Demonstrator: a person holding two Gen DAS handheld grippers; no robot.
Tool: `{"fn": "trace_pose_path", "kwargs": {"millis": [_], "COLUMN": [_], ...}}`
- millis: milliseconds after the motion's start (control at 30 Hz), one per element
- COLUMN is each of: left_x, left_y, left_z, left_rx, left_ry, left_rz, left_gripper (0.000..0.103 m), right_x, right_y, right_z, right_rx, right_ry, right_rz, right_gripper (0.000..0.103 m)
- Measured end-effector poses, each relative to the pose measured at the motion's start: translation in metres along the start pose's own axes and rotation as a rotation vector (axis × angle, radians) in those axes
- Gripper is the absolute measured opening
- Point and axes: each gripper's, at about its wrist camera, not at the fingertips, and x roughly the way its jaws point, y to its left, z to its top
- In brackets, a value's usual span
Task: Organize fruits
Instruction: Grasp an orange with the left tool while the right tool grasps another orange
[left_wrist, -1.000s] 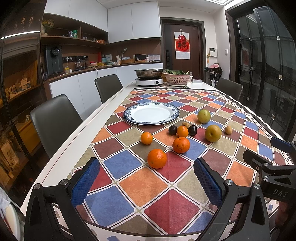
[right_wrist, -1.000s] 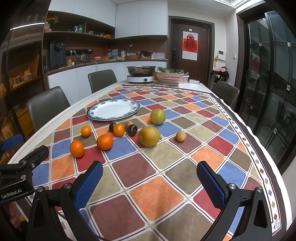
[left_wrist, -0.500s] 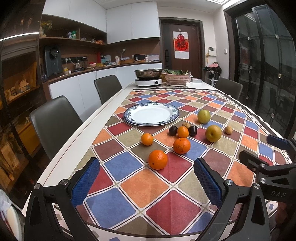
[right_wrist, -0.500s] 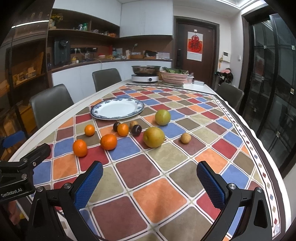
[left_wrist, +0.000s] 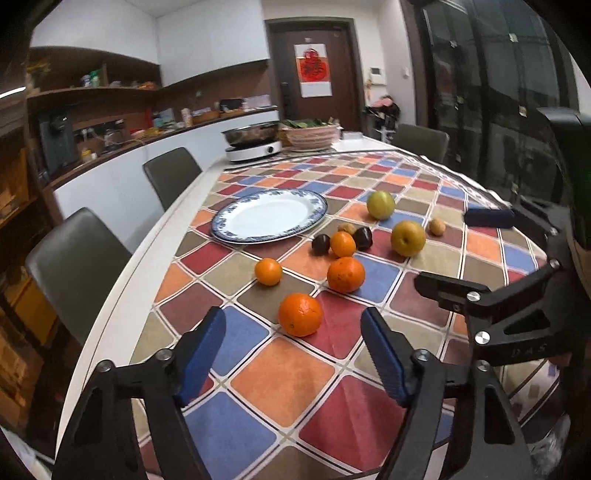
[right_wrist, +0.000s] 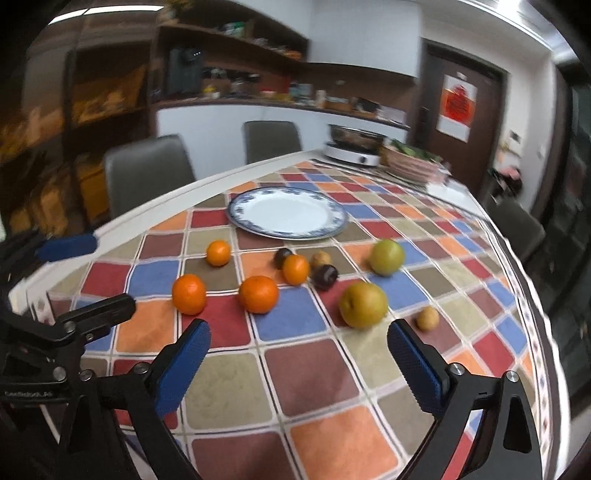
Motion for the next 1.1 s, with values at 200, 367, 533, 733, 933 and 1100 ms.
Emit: {"fn": "trace_pose_path", "kwargs": {"millis": [200,367,533,733,933,1100], "left_x": [0.019,0.033,0.050,0.065,0.079,0.087], "left_y": [0.003,0.007,0.013,0.017,0.018,0.019], "left_z": [0.000,0.000,0.000,0.001,0.002,0.003], "left_rx": [0.039,0.047,0.020,0.001,-0.008,-0.027], "left_ry": [0.024,0.066,0.114,0.155,0.191,0.211], "left_rz": [-0.040,-0.089,-0.136,-0.181,-0.204,-0.223], "left_gripper": [0.064,0.057,0.054,0.052,0.048,0.046], "right_x": [0.023,0.041,0.061,0.084,0.102,0.112], "right_y": [0.010,0.015,0.019,0.020,0.019,0.019], "right_z": [0.009,0.015,0.021,0.023,0.023,0.025], "right_rx": [-0.090,-0.138,-0.160,-0.156,-0.146,-0.133], "right_ry": [0.036,0.072,0.115,0.166,0.204,0.228], "right_rz": [0.048,0.092,0.147,0.201,0.231,0.254], "right_gripper": [0.083,0.073,0.066,0.059,0.053,0.050]}}
